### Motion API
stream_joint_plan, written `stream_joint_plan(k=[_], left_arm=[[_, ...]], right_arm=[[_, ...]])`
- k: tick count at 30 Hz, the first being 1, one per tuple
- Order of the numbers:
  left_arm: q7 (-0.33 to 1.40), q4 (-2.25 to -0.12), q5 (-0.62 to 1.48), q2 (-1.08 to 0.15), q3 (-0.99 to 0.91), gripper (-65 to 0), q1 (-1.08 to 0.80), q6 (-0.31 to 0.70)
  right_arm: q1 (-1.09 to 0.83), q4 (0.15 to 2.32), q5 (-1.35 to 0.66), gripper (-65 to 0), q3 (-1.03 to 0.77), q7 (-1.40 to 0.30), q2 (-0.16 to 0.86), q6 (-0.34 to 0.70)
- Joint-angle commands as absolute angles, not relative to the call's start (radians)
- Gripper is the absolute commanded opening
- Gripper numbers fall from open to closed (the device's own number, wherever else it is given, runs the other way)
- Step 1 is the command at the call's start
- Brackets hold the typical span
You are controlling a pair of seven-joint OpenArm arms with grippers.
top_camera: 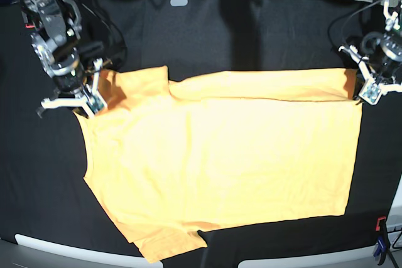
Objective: Layout the t-shirt on the table in an organized manner, then fold the t-shirt properly
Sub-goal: 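Lift both grasped corners and pull the shirt toward the arms, then drag the shirt with both grippers to straighten it on the table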
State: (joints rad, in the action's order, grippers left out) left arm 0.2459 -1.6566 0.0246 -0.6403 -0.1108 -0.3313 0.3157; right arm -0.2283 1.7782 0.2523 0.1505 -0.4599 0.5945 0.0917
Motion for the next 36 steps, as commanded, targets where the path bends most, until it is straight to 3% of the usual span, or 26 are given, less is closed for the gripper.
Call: stream_joint_plan(k=[1,14,17,36], left_arm=[[0.225,-1.654,0.028,-0.659,-0.113,-65.0,-0.306,0.299],[0.206,-1.396,0.028,-0.645,-0.063,-65.0,-0.077,0.308],[0.178,-1.359,0.028,-0.619,-0.063,-65.0,-0.047,0.345],[0.155,-1.272,0.028,-0.582,-0.063,-65.0,0.031,0.349]], right_arm=[[-0.184,1.776,0.262,-65.0,0.142,-0.443,0.595,0.074],[0.019,1.604,0.223,-65.0,0.145,-0.444,0.551,0.161],[0.021,1.592,0.223,-65.0,0.145,-0.434,0.551,0.185],[0.022,1.592,0.179,-65.0,0.145,-0.434,0.551,0.188]])
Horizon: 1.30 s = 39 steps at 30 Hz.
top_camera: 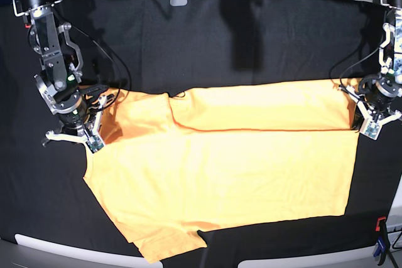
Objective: Layout the t-shirt on the table in an organized manner, then fold the t-shirt properly
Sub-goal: 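Drag the shirt with both grippers to straighten it on the table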
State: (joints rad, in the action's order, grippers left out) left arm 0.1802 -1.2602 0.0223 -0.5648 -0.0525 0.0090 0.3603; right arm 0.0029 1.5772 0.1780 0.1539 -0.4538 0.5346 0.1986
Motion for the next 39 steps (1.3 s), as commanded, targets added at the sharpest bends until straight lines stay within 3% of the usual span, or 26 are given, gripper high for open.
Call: stream_joint_plan(k=[1,9,12,14,18,25,31,39], left_arm=[[0.155,-1.272,0.028,-0.580,-0.063,-65.0,0.031,0.348],[0.156,-1.272,0.028,-0.558,-0.063,-65.0,0.031,0.348],[0.168,-1.272,0.028,-0.565,-0.063,-41.2,0.031,0.348],[0.198,-1.272,0.028,-0.572,-0.065,-34.0,0.034,0.341],[0.267,-1.291,0.031,-0.600,-0.065,-34.0,0.033,0.338],[0.396,-1.424,0.086,-0.690,-0.065,-34.1,-0.015,0.345],[0.379,-1.528,-0.055,-0.719,-0.064,-34.1,-0.168,0.391],[0.218,-1.584,-0.247,-0.718,-0.063,-34.1,-0.334,0.393]], right_arm=[[0.022,1.592,0.179,-65.0,0.145,-0.434,0.551,0.188],[0.022,1.592,0.178,-64.6,0.145,-0.434,0.551,0.188],[0.023,1.592,0.178,-45.6,0.145,-0.433,0.551,0.187],[0.031,1.592,0.178,-39.7,0.144,-0.434,0.552,0.176],[0.039,1.597,0.174,-39.6,0.144,-0.434,0.562,0.119],[0.011,1.687,0.089,-39.7,0.144,-0.500,0.635,0.116],[-0.099,1.803,0.090,-39.7,0.144,-0.518,0.688,0.117],[-0.150,1.829,0.096,-39.7,0.144,-0.537,0.696,0.117]])
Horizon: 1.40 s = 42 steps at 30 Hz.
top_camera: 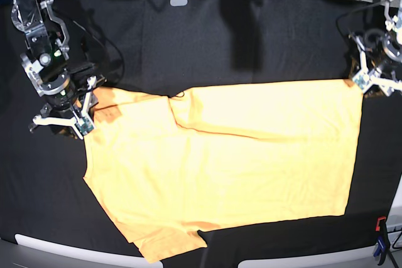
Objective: Layout the t-shirt on the table in an organized manner, then fold the t-shirt properly
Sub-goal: 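Drag the shirt with both grippers to straighten it on the table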
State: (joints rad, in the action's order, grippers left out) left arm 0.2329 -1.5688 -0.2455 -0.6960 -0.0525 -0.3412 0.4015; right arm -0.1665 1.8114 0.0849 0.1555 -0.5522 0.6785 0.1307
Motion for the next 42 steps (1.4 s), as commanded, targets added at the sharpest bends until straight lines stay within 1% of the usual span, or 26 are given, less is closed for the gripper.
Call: stream_joint_plan(k=[1,10,13,18,19,22,25,27,30,31,32,36,39,41,42], left_arm=[[0.215,-1.584,-0.247,-0.719,-0.063,-34.5,-0.342,0.393],[0.187,-1.574,-0.260,-0.718,-0.062,-34.8,-0.328,0.393],[0.162,-1.545,-0.261,-0.718,-0.061,-37.4,-0.320,0.393],[0.164,-1.475,-0.262,-0.718,0.010,-37.5,-0.271,0.392],[0.165,-1.460,-0.277,-0.718,0.037,-37.5,-0.255,0.386],[0.205,-1.432,-0.334,-0.718,0.117,-37.5,-0.203,0.292],[0.246,-1.431,-0.340,-0.719,0.149,-38.0,-0.162,0.277],[0.231,-1.436,-0.340,-0.725,0.149,-45.3,-0.161,0.277],[0.231,-1.440,-0.339,-0.746,0.152,-60.7,-0.169,0.278],[0.231,-1.440,-0.340,-0.755,0.152,-63.7,-0.173,0.278],[0.231,-1.440,-0.340,-0.766,0.152,-65.0,-0.179,0.278],[0.242,-1.440,-0.340,-0.798,0.152,-65.0,-0.202,0.278],[0.269,-1.440,-0.339,-0.797,0.152,-65.0,-0.201,0.277],[0.269,-1.440,-0.338,-0.796,0.152,-65.0,-0.202,0.277],[0.269,-1.440,-0.333,-0.796,0.152,-65.0,-0.202,0.277]], right_arm=[[-0.150,1.829,0.096,-39.8,0.144,-0.538,0.696,0.116],[-0.150,1.829,0.096,-39.7,0.144,-0.540,0.696,0.116],[-0.150,1.829,0.096,-39.7,0.144,-0.540,0.696,0.116],[-0.150,1.829,0.097,-39.7,0.144,-0.540,0.696,0.116],[-0.150,1.829,0.097,-39.7,0.144,-0.540,0.696,0.116],[-0.150,1.829,0.097,-39.8,0.144,-0.542,0.696,0.116],[-0.150,1.829,0.097,-39.7,0.144,-0.548,0.696,0.116],[-0.150,1.829,0.097,-39.7,0.144,-0.561,0.696,0.117],[-0.153,1.830,0.102,-39.8,0.144,-0.574,0.696,0.117],[-0.157,1.833,0.107,-39.8,0.144,-0.574,0.698,0.117],[-0.167,1.843,0.119,-39.8,0.144,-0.574,0.702,0.117],[-0.251,1.906,0.193,-39.8,0.144,-0.595,0.744,0.120],[-0.314,1.913,0.205,-39.7,0.144,-0.601,0.784,0.121],[-0.345,1.912,0.205,-38.8,0.144,-0.624,0.799,0.167],[-0.357,1.909,0.203,-36.4,0.144,-0.630,0.798,0.196]])
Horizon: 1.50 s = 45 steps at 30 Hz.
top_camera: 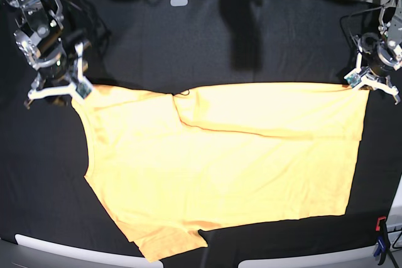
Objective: Layout the t-shirt on the table in an organized manner, then fold the t-shirt properly
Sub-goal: 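Drag the shirt with both grippers to straighten it on the table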
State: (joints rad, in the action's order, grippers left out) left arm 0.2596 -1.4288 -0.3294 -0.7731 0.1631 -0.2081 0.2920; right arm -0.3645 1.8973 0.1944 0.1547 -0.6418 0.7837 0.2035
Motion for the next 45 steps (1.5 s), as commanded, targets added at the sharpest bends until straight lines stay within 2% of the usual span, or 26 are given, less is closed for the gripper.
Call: stream_joint_plan(k=[1,4,11,14,21,28,30,32,37,41,45], left_arm=[[0.269,-1.440,-0.332,-0.796,0.152,-65.0,-0.202,0.277],[0.269,-1.440,-0.332,-0.796,0.152,-65.0,-0.202,0.277],[0.269,-1.440,-0.332,-0.796,0.152,-65.0,-0.202,0.277],[0.269,-1.440,-0.332,-0.796,0.152,-65.0,-0.202,0.277],[0.269,-1.440,-0.332,-0.796,0.152,-65.0,-0.201,0.277],[0.269,-1.440,-0.332,-0.796,0.152,-65.0,-0.201,0.277],[0.269,-1.440,-0.332,-0.796,0.152,-65.0,-0.202,0.277],[0.270,-1.439,-0.332,-0.796,0.152,-65.0,-0.202,0.277],[0.273,-1.440,-0.331,-0.796,0.152,-65.0,-0.202,0.277],[0.273,-1.440,-0.319,-0.798,0.151,-65.0,-0.202,0.277],[0.293,-1.452,-0.234,-0.822,0.150,-65.0,-0.202,0.277]], right_arm=[[-0.370,1.903,0.201,-33.5,0.145,-0.630,0.797,0.216],[-0.389,1.888,0.202,-27.2,0.145,-0.629,0.789,0.273],[-0.382,1.789,0.217,-27.3,0.145,-0.541,0.789,0.283],[-0.382,1.742,0.240,-27.3,0.145,-0.518,0.789,0.331],[-0.338,1.729,0.239,-27.3,0.148,-0.492,0.772,0.331],[-0.195,1.646,0.286,-27.6,0.277,-0.505,0.767,0.327],[-0.151,1.626,0.285,-30.1,0.315,-0.523,0.767,0.312],[-0.118,1.618,0.286,-36.3,0.340,-0.542,0.767,0.312],[-0.085,1.623,0.289,-65.0,0.346,-0.550,0.768,0.287],[-0.086,1.646,0.286,-65.0,0.346,-0.580,0.780,0.255],[-0.105,1.701,0.282,-65.0,0.346,-0.641,0.841,0.255]])
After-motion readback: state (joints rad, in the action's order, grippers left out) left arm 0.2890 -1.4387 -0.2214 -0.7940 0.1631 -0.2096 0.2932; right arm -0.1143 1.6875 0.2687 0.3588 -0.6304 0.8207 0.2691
